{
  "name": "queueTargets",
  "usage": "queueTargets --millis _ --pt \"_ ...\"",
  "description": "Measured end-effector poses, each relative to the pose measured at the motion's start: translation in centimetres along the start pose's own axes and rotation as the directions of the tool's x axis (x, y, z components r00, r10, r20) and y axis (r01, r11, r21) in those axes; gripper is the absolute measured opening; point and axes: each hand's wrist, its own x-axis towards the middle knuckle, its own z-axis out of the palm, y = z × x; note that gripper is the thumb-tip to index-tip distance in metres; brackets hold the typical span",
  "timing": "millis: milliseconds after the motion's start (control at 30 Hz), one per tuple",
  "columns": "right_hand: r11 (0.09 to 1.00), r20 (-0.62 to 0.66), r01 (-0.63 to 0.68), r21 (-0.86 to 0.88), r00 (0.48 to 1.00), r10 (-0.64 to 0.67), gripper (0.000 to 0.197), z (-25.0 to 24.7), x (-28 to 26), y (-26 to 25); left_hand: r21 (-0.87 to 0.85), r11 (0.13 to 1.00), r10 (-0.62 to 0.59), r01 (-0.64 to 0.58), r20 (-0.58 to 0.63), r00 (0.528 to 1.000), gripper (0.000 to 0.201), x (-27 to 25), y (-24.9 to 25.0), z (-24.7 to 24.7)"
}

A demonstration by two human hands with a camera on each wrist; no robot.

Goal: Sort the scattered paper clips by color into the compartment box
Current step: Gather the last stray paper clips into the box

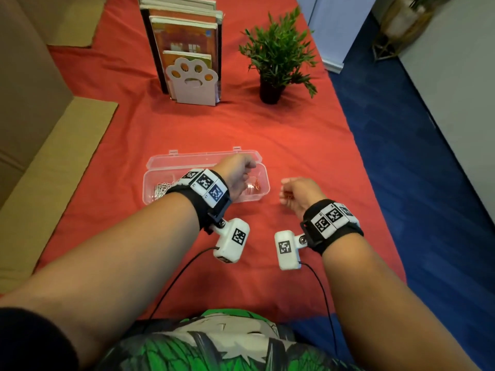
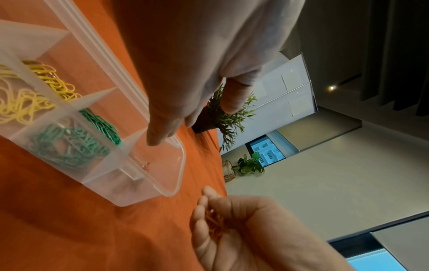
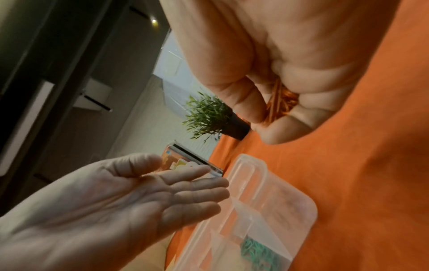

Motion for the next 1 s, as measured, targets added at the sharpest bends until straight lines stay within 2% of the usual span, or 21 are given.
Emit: queueTargets --millis 100,200,267,333,400,433,467,500,567,633,700,767,800,900,1000 --pt "0.989 0.009 0.138 -0.059 0.99 -0.137 0.029 0.6 -0.2 -1.2 0.016 0.996 0.084 -0.083 -0.075 0.994 0.014 0.0 0.0 -1.2" --pt "0.947 0.057 0.24 -0.213 0.971 -0.233 0.024 2.6 -0.5 -2.3 0.159 0.967 0.232 -0.199 -0.233 0.944 0.03 -0.1 -0.1 -3.7" --pt "0.851 0.131 0.291 -0.437 0.957 -0.26 0.032 4.0 -0.7 -2.8 0.291 0.922 0.356 -0.256 -0.375 0.856 0.036 -0.4 -0.1 -6.1" --pt "0.718 0.173 0.293 -0.631 0.956 -0.238 0.04 4.8 -0.8 -3.2 0.46 0.855 0.47 -0.238 -0.494 0.732 0.039 -0.9 -0.3 -8.8" --pt "0.684 0.151 0.286 -0.67 0.956 -0.252 0.041 4.9 -0.6 -4.1 0.603 0.792 0.514 -0.094 -0.577 0.635 0.042 -1.3 -0.6 -11.7" --pt "0.697 0.12 0.284 -0.659 0.954 -0.276 0.041 4.8 -0.3 -4.5 0.628 0.778 0.499 -0.004 -0.614 0.611 0.043 -1.5 -0.7 -13.0" --pt "0.719 0.077 0.275 -0.638 0.952 -0.296 0.039 4.6 0.0 -4.9 0.617 0.784 0.456 0.068 -0.647 0.611 0.045 -1.7 -0.8 -14.3" --pt "0.725 0.048 0.281 -0.629 0.945 -0.324 0.036 4.4 0.4 -5.2 0.6 0.792 0.408 0.113 -0.657 0.634 0.047 -1.7 -1.0 -15.6" --pt "0.687 0.031 0.283 -0.669 0.934 -0.355 0.033 4.1 1.1 -5.6 0.58 0.795 0.296 0.178 -0.627 0.72 0.046 -1.6 -1.3 -17.3" --pt "0.675 0.041 0.258 -0.692 0.947 -0.32 0.033 4.0 2.0 -5.6 0.572 0.792 0.188 0.213 -0.56 0.807 0.037 -1.4 -1.7 -18.3" --pt "0.696 0.072 0.235 -0.679 0.964 -0.255 0.028 4.1 3.0 -5.4 0.459 0.862 0.055 0.215 -0.505 0.861 0.028 -1.2 -2.1 -18.5" --pt "0.777 0.077 0.18 -0.603 0.983 -0.168 0.027 4.2 4.6 -4.9 0.316 0.929 -0.014 0.19 -0.485 0.874 0.028 -1.0 -2.5 -18.9" --pt "0.821 0.069 0.151 -0.551 0.988 -0.136 0.034 4.3 5.2 -4.6 0.287 0.942 -0.015 0.174 -0.483 0.876 0.029 -1.2 -2.3 -18.7" --pt "0.922 0.055 0.121 -0.368 0.993 -0.108 0.047 4.3 4.6 -4.5 0.292 0.947 0.015 0.134 -0.456 0.89 0.03 -1.1 -2.2 -18.8" --pt "0.973 0.071 0.145 -0.179 0.988 -0.134 0.061 4.0 3.5 -4.5 0.338 0.935 0.074 0.107 -0.482 0.873 0.039 -0.4 -2.4 -19.6"
